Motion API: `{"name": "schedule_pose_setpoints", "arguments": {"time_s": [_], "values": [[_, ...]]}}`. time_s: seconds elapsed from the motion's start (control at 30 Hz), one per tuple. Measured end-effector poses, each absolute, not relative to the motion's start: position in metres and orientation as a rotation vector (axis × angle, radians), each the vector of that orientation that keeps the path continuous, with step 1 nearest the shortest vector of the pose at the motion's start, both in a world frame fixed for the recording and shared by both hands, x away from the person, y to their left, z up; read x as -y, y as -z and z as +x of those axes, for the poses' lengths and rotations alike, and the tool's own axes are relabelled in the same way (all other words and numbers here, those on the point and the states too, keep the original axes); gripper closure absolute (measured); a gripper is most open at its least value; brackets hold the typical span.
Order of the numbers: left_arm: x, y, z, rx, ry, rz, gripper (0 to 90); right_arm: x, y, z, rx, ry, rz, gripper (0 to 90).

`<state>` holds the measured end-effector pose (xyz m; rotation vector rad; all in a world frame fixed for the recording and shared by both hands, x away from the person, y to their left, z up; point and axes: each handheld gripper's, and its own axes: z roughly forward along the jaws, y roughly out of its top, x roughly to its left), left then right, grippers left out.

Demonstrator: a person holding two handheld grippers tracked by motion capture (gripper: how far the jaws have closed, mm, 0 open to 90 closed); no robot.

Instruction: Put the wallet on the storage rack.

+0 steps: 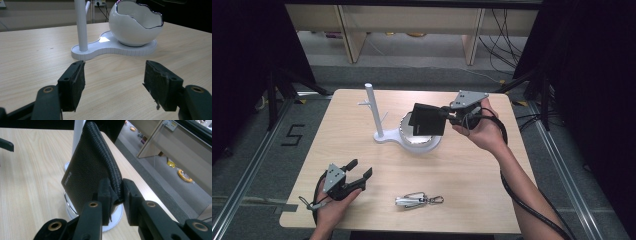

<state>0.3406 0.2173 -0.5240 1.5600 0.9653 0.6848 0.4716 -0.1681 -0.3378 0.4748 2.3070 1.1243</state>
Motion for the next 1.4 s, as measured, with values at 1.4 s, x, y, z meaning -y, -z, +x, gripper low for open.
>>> {"name": "schedule_pose_setpoints", "arguments": {"time_s": [1.4], "values": [[-0.217, 0.524, 0.339, -0.963, -0.679, 1.570, 32.8, 0.134, 0.363, 0.505, -2.327, -1.100, 0.554, 78.5]]}}
